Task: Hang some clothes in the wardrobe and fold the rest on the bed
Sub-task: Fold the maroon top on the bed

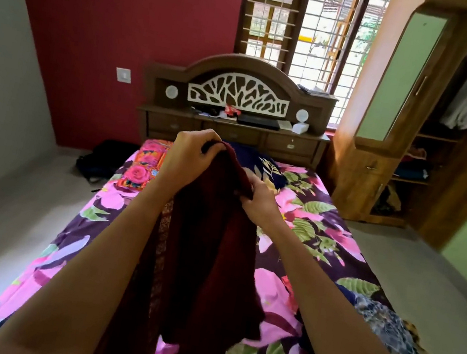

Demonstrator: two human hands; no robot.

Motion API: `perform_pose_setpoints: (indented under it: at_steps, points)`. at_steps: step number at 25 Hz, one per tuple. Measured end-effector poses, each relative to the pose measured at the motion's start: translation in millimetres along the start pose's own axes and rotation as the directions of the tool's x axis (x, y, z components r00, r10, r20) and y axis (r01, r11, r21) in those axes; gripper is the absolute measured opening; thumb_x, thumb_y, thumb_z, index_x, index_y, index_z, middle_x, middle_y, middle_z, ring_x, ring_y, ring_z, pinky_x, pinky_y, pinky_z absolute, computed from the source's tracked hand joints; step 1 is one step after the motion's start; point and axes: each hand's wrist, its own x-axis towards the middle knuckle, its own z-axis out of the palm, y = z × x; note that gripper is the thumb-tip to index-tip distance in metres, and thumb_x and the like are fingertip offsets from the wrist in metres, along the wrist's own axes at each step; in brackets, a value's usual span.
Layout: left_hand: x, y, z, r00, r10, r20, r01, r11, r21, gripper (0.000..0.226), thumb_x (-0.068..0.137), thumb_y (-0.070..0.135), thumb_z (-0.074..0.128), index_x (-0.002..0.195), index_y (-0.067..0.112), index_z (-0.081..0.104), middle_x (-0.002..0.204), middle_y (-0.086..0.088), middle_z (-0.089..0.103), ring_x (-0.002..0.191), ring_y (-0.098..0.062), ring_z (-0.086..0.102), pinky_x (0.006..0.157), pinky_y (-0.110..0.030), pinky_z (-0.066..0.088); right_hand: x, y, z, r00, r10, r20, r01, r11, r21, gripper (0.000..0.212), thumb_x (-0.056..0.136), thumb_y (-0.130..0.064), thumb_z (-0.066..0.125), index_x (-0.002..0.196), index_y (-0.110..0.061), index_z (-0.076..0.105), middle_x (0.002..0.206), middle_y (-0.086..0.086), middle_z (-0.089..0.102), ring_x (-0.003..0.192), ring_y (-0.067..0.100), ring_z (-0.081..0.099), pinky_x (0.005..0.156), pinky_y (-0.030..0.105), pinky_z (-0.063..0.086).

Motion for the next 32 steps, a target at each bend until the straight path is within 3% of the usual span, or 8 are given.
perform_pose_setpoints:
  at_steps: [6,10,14,17,22,26,30,32]
  points:
    - [11.1,-5.0,-23.7,0.993,-0.041,-0.112,0.048,0.997,0.059,0.013,0.088,0.016,0.063,0.094,0.006,0.07,0.088,-0.006,0.07,0.078,-0.013,0.062,0.076,-0.026,0.05,-7.0,17.0,-44.6,0.911,0.176,0.374,-0.213,0.975,0.061,0.021,0.08,-0.027,0.076,0.097,-0.018,0.07,0.095,0.001,0.071,0.086,0.014,0.068,0.077,0.025,0.055]
    - [-7.1,-17.7,-18.7,0.988,-0.153,-0.001,0.152,0.981,0.119,0.016,0.085,0.026,0.064,0.092,0.012,0.069,0.085,-0.004,0.069,0.076,-0.019,0.064,0.072,-0.038,0.054,-7.4,15.3,-74.1,0.975,0.022,0.223,-0.057,0.987,0.149,0.019,0.087,-0.025,0.067,0.094,-0.008,0.07,0.093,0.015,0.071,0.083,0.018,0.068,0.081,0.034,0.054]
    - [-26.4,-6.5,5.6,0.873,-0.242,0.424,0.268,0.964,-0.002,0.048,0.072,0.035,0.071,0.112,0.011,0.064,0.1,0.001,0.061,0.091,-0.009,0.056,0.082,-0.02,0.043,-3.6,-26.6,-83.9,0.956,-0.282,0.075,0.27,0.952,0.143,0.023,0.091,-0.021,0.061,0.092,0.0,0.068,0.08,0.01,0.067,0.072,0.01,0.062,0.073,0.024,0.05]
    - [-44.3,16.0,32.7,0.74,-0.309,0.598,0.547,0.794,-0.266,0.003,0.09,0.011,0.061,0.092,0.011,0.063,0.069,0.017,0.063,0.063,0.008,0.056,0.062,-0.01,0.042,-5.3,-47.0,-85.6,0.929,-0.331,0.165,0.323,0.944,0.074,0.009,0.084,-0.018,0.07,0.09,-0.011,0.069,0.081,-0.004,0.066,0.073,0.0,0.062,0.072,0.015,0.049]
    - [-38.5,13.2,30.2,0.696,-0.361,0.621,0.659,0.665,-0.352,0.03,0.093,-0.001,0.047,0.083,0.02,0.065,0.072,0.007,0.064,0.064,0.0,0.062,0.062,-0.011,0.047,-2.7,-2.0,-83.3,0.865,0.208,0.458,0.126,0.792,-0.598,0.036,0.075,-0.027,0.079,0.106,-0.013,0.066,0.096,-0.002,0.061,0.092,0.018,0.059,0.078,0.029,0.047]
    - [-27.1,24.9,23.3,0.524,-0.34,0.781,0.587,0.808,-0.043,0.015,0.082,0.028,0.07,0.094,0.018,0.067,0.096,-0.001,0.064,0.091,-0.015,0.061,0.075,-0.023,0.047,0.0,42.0,-66.6,0.894,0.371,0.251,0.036,0.498,-0.866,0.033,0.089,-0.023,0.064,0.115,-0.005,0.058,0.101,0.009,0.056,0.091,0.028,0.059,0.076,0.033,0.048]
    - [-36.4,18.0,27.6,0.299,-0.456,0.838,0.43,0.849,0.309,0.034,0.084,0.029,0.068,0.112,0.014,0.058,0.111,-0.005,0.063,0.093,-0.015,0.059,0.088,-0.029,0.049,19.1,36.1,-70.0,0.886,0.462,0.043,-0.442,0.87,-0.22,0.02,0.094,0.007,0.037,0.109,0.001,0.05,0.105,0.03,0.06,0.079,0.042,0.066,0.066,0.048,0.057]
    - [-41.2,18.2,34.7,0.309,-0.429,0.849,0.709,0.699,0.095,0.03,0.094,0.025,0.056,0.118,0.008,0.057,0.101,-0.004,0.068,0.081,-0.013,0.065,0.079,-0.024,0.051,27.8,13.1,-62.1,0.963,0.251,-0.098,-0.233,0.958,0.17,0.034,0.096,0.006,0.037,0.124,-0.008,0.049,0.121,0.023,0.054,0.093,0.033,0.063,0.072,0.031,0.054]
